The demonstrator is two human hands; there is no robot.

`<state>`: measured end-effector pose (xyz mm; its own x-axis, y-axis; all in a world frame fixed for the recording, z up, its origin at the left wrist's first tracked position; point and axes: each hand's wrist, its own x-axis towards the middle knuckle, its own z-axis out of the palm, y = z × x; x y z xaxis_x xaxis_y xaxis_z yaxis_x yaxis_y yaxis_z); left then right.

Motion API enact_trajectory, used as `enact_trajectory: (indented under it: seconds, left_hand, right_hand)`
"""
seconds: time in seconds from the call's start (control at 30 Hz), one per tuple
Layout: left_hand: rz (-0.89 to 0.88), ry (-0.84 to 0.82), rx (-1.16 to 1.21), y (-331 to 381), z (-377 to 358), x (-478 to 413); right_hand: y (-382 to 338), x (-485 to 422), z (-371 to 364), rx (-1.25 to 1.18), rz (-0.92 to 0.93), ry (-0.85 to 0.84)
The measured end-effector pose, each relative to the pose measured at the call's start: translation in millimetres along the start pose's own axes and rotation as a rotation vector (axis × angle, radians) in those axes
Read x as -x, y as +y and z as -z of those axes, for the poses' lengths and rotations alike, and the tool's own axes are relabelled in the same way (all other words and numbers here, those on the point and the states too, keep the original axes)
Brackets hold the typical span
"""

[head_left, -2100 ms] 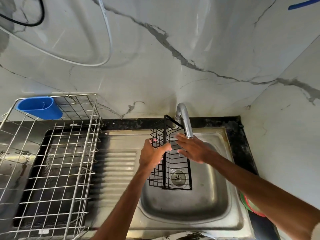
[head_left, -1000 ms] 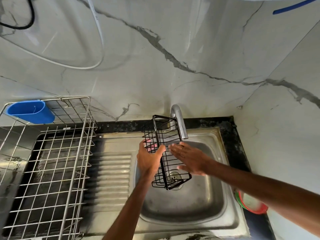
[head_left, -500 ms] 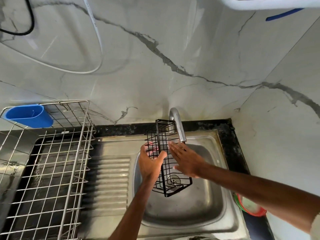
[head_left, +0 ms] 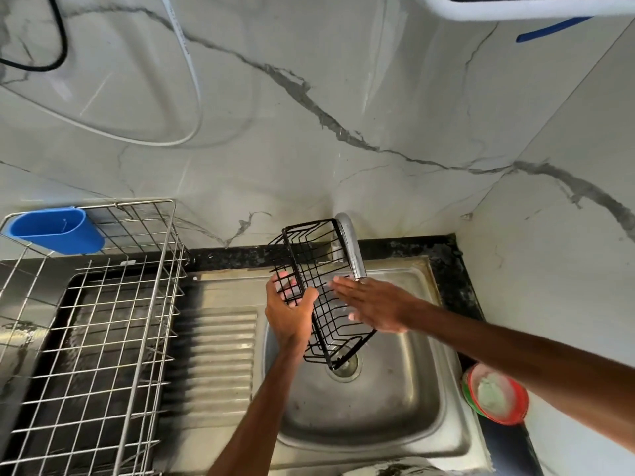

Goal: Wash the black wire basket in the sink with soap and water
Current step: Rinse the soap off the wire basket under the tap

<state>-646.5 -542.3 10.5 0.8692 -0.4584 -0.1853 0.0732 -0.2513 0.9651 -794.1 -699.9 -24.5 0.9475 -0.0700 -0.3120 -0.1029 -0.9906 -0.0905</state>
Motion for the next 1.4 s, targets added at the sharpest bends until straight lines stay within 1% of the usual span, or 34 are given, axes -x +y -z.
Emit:
enact_trajectory:
  seconds: [0.07,0.13,0.2,0.27,0.33,0.4,0.47,0.53,0.6,0.67,0.77,0.87,0.93,1.03,1.1,1.17,1.2,1.27,1.33,1.4]
  left_hand:
    - [-0.021,0.02,0.013,1.7,-1.6,-3.1]
    - [-0.045,0.036,-0.003,1.4,-1.7,-7.5]
    - [-0.056,0.046,-0.007,-0.8,-1.0,-11.5]
    - [-0.06,0.045,-0.003,-4.6,-0.8,-13.8]
    - [-0.077,0.048,0.002,-8.0,-1.0,-12.6]
    - [-0.081,0.059,0.019,-11.0,-1.3,-11.3]
    - [-0.072,0.064,0.037,-14.2,-2.4,-8.4]
    - [-0.085,0.063,0.056,-12.1,-3.9,-6.0]
    - [-0.106,0.08,0.063,-11.3,-4.9,-7.5]
    - [-0.115,0.097,0.094,-6.5,-3.3,-8.8]
    - [-0.121,0.1,0.133,-2.9,-0.6,-8.9]
    - [-0.151,0.09,0.112,-4.3,1.6,-5.6]
    - [-0.161,0.089,0.1,-6.5,3.9,-5.9]
    - [-0.106,0.083,0.084,-11.3,7.2,-7.3]
    - [-0.045,0.037,0.067,-16.2,7.9,-9.6]
    - [0.031,-0.019,0.053,-22.9,7.6,-11.0]
    - [0.077,-0.041,0.078,-25.4,7.5,-11.5]
    - [0.182,-0.083,0.106,-29.8,8.9,-11.0]
    - [0.262,-0.131,0.129,-32.1,9.5,-9.2]
    - [0.321,-0.204,0.134,-35.0,8.5,-5.3]
  right_hand:
    - [-3.3,-1.7,2.0,-0.011,-0.038,0.007]
    - [-16.4,0.3,-7.1,0.011,0.004,0.024]
    - [-29.5,8.9,-23.9,-0.1,0.041,0.019]
    - [-35.7,17.1,-38.9,-0.341,-0.033,0.065]
    - [-42.1,23.9,-40.8,-0.663,-0.149,0.076]
    - [-43.3,26.0,-43.5,-0.872,-0.227,0.069]
    - [-35.4,27.1,-44.9,-0.83,-0.24,0.058]
    - [-23.5,27.2,-45.8,-0.611,-0.211,0.085]
    - [-14.4,23.6,-47.5,-0.376,-0.132,0.134]
    - [-11.1,18.4,-45.3,-0.318,-0.118,0.164]
    - [-8.2,7.3,-40.6,-0.398,-0.167,0.151]
    - [-10.8,-3.4,-26.1,-0.585,-0.227,0.117]
    - [-14.7,-6.9,-19.4,-0.762,-0.279,0.13]
    - [-16.7,-3.6,-14.5,-1.116,-0.397,0.262]
    - [-15.8,4.6,-9.7,-1.326,-0.524,0.335]
    - [-16.9,15.2,-5.3,-1.449,-0.656,0.394]
    - [-18.8,19.8,-2.9,-1.447,-0.711,0.429]
    - [-26.2,26.4,2.6,-1.363,-0.78,0.514]
    - [-34.3,30.0,7.6,-1.287,-0.81,0.628]
    - [-41.0,33.2,12.6,-1.278,-0.794,0.702]
